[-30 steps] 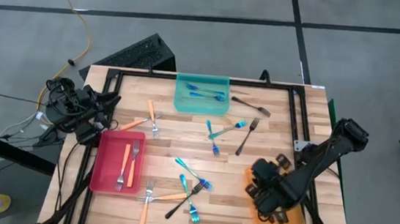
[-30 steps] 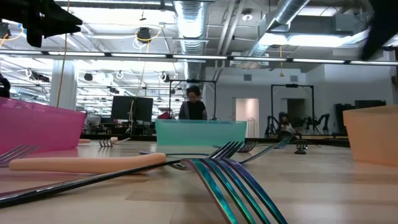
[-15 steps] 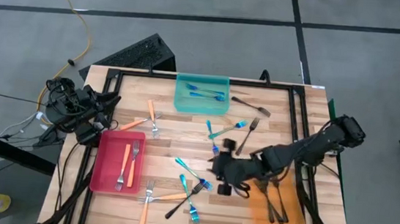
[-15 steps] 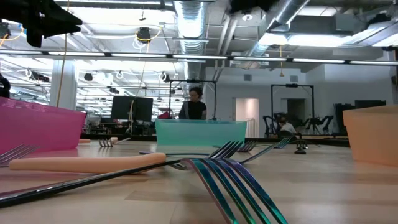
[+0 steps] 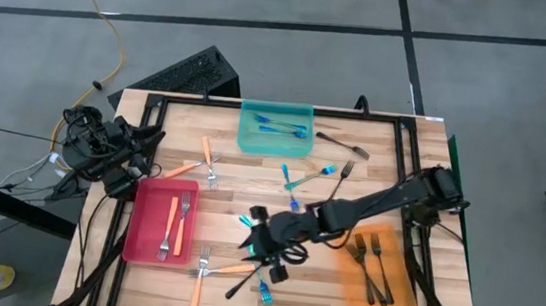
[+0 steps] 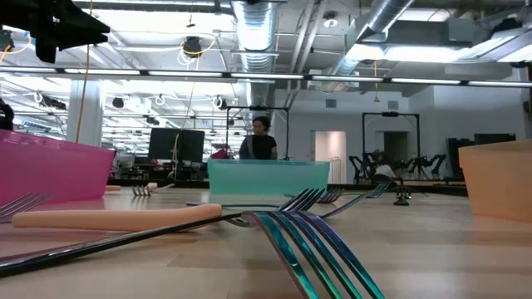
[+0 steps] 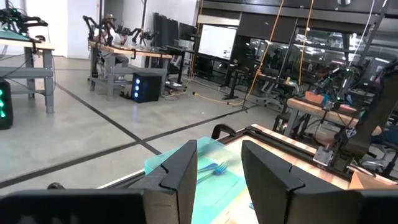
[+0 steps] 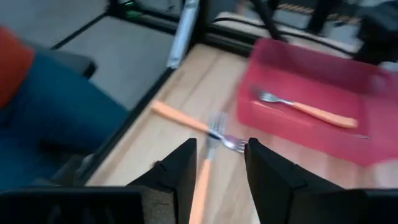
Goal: Sort silverware by color (type)
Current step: Put the orange fork into the red bin
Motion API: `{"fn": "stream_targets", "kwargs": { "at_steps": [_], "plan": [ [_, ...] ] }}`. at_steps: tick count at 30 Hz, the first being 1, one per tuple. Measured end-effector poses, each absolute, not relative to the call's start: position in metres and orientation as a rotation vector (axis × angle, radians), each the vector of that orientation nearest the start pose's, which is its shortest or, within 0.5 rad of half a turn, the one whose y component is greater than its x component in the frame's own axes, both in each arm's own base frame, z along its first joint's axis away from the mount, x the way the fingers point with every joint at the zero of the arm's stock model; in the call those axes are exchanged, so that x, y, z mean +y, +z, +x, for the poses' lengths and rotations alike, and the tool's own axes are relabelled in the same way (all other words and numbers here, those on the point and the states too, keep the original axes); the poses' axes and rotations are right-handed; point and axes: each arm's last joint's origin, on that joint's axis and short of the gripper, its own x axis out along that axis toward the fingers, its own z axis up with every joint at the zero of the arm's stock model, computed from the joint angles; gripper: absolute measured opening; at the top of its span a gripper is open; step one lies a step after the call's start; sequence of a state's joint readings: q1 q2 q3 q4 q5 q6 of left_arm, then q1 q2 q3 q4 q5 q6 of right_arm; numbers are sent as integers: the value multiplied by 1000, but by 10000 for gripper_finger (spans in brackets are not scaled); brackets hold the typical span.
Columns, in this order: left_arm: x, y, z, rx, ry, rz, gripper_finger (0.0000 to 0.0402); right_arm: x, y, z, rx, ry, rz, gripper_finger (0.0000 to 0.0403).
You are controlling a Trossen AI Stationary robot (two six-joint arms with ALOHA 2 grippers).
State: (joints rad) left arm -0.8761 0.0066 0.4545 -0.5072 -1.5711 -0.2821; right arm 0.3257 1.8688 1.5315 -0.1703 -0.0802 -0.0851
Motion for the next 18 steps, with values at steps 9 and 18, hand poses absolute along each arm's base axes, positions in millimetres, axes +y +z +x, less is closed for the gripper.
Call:
{"fn": "stream_targets", "kwargs": {
  "at_steps": [9, 18],
  "plan": [
    [4, 261, 34, -78, 691, -215, 112, 124, 309, 432, 622, 388, -327, 155],
    [4, 261, 34, -78, 692, -216, 112, 126, 251, 469, 678, 290, -248, 155]
  ]
}}
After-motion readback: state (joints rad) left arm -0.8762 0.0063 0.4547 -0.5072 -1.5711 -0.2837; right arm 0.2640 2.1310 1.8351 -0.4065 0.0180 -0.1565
